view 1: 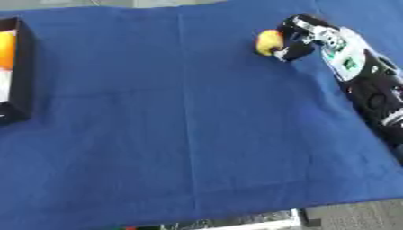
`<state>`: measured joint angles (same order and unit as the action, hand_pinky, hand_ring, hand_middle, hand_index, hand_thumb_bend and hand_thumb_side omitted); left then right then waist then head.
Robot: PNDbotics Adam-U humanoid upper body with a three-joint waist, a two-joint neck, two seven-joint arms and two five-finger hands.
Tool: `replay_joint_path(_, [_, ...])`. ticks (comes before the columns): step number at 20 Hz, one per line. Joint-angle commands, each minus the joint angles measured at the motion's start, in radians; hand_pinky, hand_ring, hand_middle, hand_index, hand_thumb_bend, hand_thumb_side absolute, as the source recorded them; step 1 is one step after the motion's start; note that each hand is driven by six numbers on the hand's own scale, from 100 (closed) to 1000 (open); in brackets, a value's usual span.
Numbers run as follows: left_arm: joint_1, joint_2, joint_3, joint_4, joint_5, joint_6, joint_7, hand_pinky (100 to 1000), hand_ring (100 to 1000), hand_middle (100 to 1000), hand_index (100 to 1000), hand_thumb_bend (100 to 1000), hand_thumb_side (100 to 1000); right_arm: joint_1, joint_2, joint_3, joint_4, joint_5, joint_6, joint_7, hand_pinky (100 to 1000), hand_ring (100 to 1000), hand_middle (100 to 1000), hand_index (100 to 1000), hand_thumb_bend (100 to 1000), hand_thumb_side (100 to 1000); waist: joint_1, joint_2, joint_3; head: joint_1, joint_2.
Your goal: Pick up the objects with one hand, pass them to the other hand, and then place them into the box on the other side of the table.
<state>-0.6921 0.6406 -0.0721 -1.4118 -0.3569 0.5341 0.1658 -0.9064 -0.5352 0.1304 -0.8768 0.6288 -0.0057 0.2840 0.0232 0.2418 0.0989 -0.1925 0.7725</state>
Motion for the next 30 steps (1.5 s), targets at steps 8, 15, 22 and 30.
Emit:
replay_joint_path(8, [-0.007, 0.029, 0.009, -0.02, 0.004, -0.003, 0.002, 731, 793, 763, 695, 506, 589, -0.004, -0.032, 0.005, -0.06, -0.049, 0.011, -0.063, 769, 691, 471, 511, 142, 100, -0.001, -0.027, -0.003, 0.004, -0.002])
replay_joint_path(15, [-0.004, 0.037, 0.01, -0.027, 0.007, -0.004, 0.003, 730, 792, 762, 694, 508, 585, 0.025, -0.047, 0.008, -0.161, -0.13, 0.043, -0.098, 756, 679, 457, 476, 100, 100, 0.001, -0.036, -0.01, 0.016, -0.002])
replay_joint_path(22, [0.019, 0.043, 0.019, -0.089, 0.028, -0.015, 0.013, 723, 790, 760, 693, 496, 579, 0.07, -0.041, 0.001, -0.292, -0.23, 0.085, -0.129, 742, 668, 447, 461, 100, 100, 0.005, -0.042, -0.014, 0.019, -0.002])
replay_joint_path(30, [0.053, 0.053, 0.015, -0.265, 0.073, -0.028, 0.009, 723, 790, 760, 692, 484, 572, 0.133, 0.024, 0.01, -0.443, -0.319, 0.122, -0.16, 730, 660, 443, 458, 100, 100, 0.007, -0.049, -0.015, 0.024, -0.002])
